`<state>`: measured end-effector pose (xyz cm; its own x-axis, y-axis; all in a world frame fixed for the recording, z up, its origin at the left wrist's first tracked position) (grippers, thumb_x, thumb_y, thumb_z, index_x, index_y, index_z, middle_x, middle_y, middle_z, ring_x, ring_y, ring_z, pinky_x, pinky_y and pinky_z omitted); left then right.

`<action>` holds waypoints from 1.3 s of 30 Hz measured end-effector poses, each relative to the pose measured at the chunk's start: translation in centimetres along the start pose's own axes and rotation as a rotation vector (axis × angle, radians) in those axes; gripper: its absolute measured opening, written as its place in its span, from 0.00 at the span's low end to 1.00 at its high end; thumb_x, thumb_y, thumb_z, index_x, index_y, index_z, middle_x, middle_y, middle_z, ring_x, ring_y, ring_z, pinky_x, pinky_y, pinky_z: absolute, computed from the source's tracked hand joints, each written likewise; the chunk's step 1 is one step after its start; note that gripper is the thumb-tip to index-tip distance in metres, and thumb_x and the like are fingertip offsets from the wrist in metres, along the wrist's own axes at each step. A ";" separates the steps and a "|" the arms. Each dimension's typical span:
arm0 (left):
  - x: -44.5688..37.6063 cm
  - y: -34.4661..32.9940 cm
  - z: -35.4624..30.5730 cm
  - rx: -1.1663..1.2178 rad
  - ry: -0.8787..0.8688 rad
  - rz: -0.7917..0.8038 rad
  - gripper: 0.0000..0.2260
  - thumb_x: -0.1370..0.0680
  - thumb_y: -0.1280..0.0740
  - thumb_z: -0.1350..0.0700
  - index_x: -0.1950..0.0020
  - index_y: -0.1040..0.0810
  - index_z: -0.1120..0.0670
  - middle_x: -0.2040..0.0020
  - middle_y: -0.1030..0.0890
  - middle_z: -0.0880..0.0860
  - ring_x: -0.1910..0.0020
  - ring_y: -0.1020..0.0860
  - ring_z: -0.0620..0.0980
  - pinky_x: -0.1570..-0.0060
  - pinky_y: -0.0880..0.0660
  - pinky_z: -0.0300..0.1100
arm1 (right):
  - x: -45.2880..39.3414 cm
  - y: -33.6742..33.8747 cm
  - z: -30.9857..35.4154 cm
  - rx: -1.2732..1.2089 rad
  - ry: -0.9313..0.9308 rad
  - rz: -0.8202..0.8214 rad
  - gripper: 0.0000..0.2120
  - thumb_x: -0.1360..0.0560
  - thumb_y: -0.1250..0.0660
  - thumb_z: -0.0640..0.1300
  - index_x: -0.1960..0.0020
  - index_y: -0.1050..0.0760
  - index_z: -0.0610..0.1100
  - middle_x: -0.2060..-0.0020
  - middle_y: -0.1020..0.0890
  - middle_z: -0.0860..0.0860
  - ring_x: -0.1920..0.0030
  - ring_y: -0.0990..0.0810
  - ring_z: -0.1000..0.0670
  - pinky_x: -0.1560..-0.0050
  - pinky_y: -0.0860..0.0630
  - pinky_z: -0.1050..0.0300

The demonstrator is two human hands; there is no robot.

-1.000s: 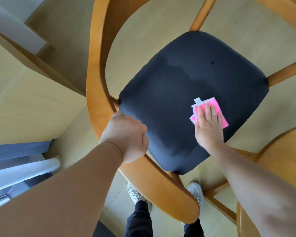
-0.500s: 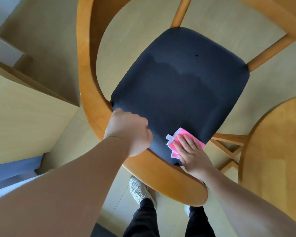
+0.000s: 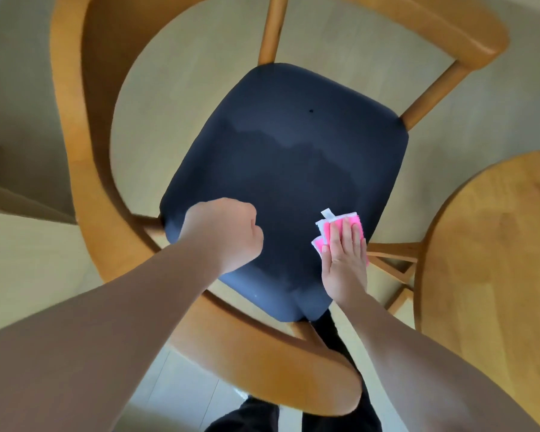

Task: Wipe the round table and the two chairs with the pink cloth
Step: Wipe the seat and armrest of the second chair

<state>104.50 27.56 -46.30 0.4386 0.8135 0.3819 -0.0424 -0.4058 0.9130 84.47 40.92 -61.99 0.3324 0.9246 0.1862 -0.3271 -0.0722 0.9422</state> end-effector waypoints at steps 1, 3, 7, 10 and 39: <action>-1.0 0.0 -0.2 0.009 0.005 0.003 0.07 0.27 0.44 0.55 0.64 0.32 0.52 0.68 0.28 0.48 0.69 0.30 0.46 0.72 0.42 0.40 | -1.2 0.3 -0.2 -0.012 -0.040 -0.011 0.25 0.18 0.56 0.49 0.23 0.44 0.41 0.24 0.41 0.42 0.24 0.45 0.40 0.26 0.44 0.43; -2.6 -0.2 -0.8 0.029 0.009 0.029 0.07 0.27 0.44 0.55 0.63 0.30 0.52 0.67 0.27 0.48 0.68 0.30 0.46 0.72 0.41 0.40 | -3.4 0.9 -0.8 -0.029 -0.099 -0.026 0.26 0.18 0.57 0.50 0.23 0.45 0.42 0.24 0.42 0.42 0.23 0.47 0.40 0.25 0.46 0.44; -5.8 0.0 -2.1 0.062 0.001 0.107 0.07 0.26 0.44 0.55 0.62 0.29 0.51 0.64 0.25 0.48 0.65 0.27 0.47 0.70 0.36 0.40 | -7.7 1.8 -2.6 -0.029 -0.170 -0.048 0.26 0.18 0.57 0.51 0.22 0.47 0.43 0.23 0.44 0.43 0.23 0.49 0.41 0.24 0.49 0.45; -8.1 0.5 -2.6 0.086 0.028 0.135 0.07 0.26 0.44 0.55 0.62 0.29 0.51 0.64 0.25 0.48 0.63 0.26 0.47 0.66 0.31 0.41 | -11.0 2.5 -3.8 -0.030 -0.190 -0.032 0.27 0.19 0.55 0.50 0.22 0.50 0.45 0.22 0.48 0.44 0.22 0.53 0.42 0.24 0.54 0.47; -11.1 0.6 1.6 0.237 -0.082 0.177 0.09 0.22 0.45 0.54 0.54 0.25 0.50 0.58 0.25 0.48 0.59 0.25 0.49 0.60 0.29 0.41 | -28.6 7.2 -5.4 0.182 -0.116 0.045 0.26 0.17 0.54 0.48 0.21 0.54 0.45 0.22 0.48 0.44 0.23 0.52 0.44 0.24 0.54 0.48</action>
<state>101.02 17.58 -50.22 0.5141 0.6895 0.5102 0.0818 -0.6316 0.7710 67.83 15.99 -62.08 0.4243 0.8704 0.2498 -0.1826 -0.1879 0.9651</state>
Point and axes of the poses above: each hand's wrist, its own x-axis away from the middle knuckle, its own y-axis out of the back of the hand, z = x × y, the point moved 5 cm from there along -x, towards the middle knuckle
